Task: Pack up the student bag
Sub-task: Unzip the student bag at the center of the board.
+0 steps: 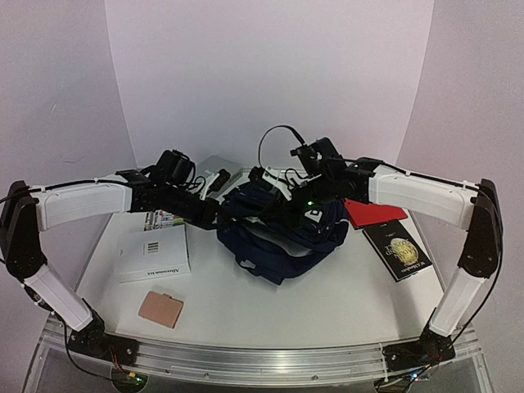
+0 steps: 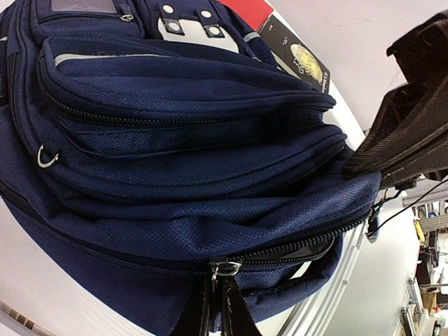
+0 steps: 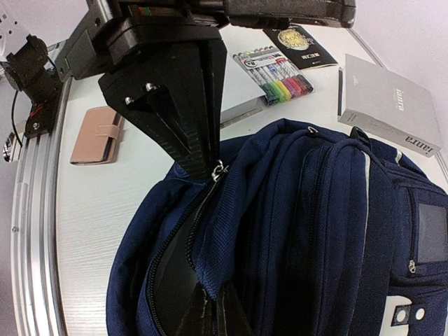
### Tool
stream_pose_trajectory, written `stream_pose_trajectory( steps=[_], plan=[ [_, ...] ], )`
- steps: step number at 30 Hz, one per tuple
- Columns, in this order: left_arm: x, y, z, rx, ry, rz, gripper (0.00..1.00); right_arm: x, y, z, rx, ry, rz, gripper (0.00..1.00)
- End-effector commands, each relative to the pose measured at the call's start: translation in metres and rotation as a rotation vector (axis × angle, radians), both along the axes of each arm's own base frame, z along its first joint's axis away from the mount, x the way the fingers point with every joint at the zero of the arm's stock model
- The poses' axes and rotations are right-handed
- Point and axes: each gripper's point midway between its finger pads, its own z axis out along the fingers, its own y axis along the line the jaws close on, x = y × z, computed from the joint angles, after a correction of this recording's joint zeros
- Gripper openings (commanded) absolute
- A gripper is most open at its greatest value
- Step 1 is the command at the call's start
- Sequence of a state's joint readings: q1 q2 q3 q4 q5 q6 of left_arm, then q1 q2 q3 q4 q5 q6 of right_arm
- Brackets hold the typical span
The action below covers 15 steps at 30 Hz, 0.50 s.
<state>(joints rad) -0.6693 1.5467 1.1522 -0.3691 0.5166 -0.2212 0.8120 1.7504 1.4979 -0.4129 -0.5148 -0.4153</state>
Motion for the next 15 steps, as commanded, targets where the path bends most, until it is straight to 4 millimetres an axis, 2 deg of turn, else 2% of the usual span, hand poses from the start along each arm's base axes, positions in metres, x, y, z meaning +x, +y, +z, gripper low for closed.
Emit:
stream_pose_trajectory(
  steps=[1,5,10,15],
  plan=[
    [0.018,0.014,-0.018,0.059,0.031,0.124,0.0,-0.003,0.008,0.061,0.138,-0.115,0.062,0.0],
    [0.031,0.031,-0.014,0.024,0.03,0.205,0.0,-0.008,-0.003,0.06,0.105,-0.142,0.076,0.0],
    [0.031,0.048,-0.006,0.012,0.018,0.224,0.0,-0.01,-0.021,0.056,0.067,-0.142,0.074,0.0],
    [0.045,0.062,-0.019,0.074,0.015,0.275,0.0,-0.019,-0.025,0.064,0.076,-0.168,0.119,0.0]
  ],
)
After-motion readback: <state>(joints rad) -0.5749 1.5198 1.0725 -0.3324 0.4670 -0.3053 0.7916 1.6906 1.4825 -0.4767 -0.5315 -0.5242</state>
